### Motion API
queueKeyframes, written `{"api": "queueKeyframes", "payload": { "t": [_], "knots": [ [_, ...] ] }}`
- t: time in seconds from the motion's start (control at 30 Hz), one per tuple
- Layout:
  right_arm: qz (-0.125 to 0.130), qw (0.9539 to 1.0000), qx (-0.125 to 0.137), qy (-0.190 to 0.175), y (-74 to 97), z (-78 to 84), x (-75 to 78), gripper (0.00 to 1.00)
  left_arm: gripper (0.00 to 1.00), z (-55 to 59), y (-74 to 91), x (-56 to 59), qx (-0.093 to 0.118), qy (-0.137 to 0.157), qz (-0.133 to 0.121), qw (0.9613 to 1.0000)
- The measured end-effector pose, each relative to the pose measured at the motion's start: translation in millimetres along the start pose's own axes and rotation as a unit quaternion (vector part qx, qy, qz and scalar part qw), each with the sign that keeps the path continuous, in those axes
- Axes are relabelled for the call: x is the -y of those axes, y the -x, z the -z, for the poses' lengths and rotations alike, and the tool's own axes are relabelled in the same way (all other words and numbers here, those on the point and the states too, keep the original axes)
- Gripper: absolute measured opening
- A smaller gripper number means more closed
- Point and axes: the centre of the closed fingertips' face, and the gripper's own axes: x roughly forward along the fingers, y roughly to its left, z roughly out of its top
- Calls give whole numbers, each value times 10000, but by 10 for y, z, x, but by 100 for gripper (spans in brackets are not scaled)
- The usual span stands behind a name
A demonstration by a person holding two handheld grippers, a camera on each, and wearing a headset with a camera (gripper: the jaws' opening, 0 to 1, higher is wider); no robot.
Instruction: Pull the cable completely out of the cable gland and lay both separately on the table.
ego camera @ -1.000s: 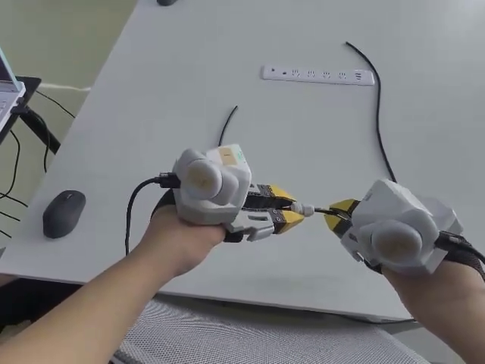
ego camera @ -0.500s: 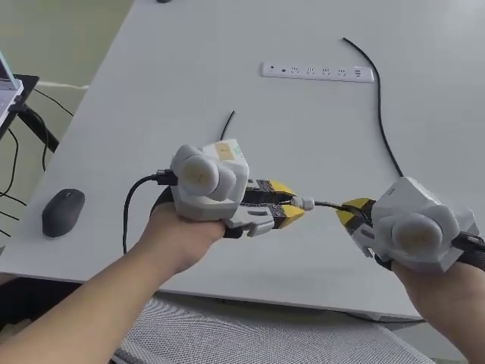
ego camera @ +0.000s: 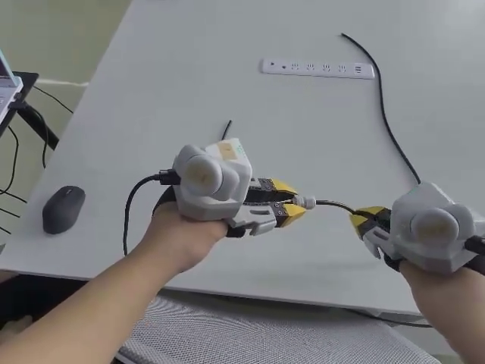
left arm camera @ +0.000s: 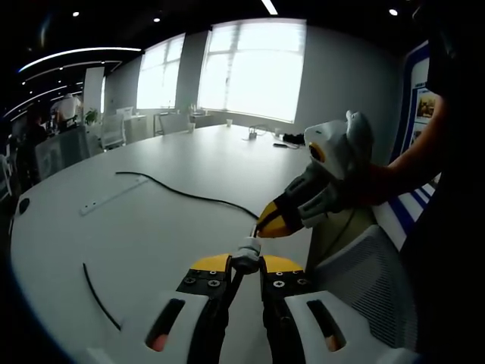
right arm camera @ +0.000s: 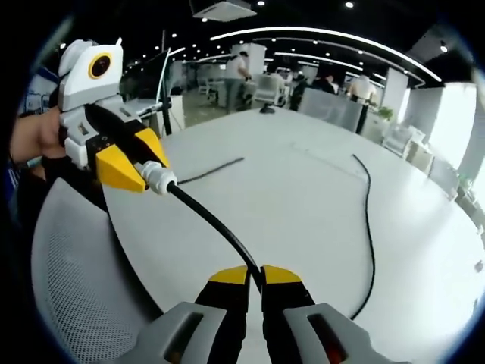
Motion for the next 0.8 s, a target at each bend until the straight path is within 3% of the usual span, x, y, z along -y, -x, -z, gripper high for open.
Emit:
{"api": "queueKeyframes", "payload": {
  "t": [0.17, 0.47, 0.8],
  "knots": [
    [-31, 9992, -42, -387, -6, 61, -3, 0, 15, 20, -48, 20, -33, -5, -1, 10000],
    [-163, 9997, -47, -195, 16, 79, -18, 1, 15, 18, -53, 2, -48, 24, -65, 10000],
    [-162, 9993, 44, 324, 69, 3, -23, 1, 15, 3, -23, -41, -44, 114, -112, 9999]
  ]
}}
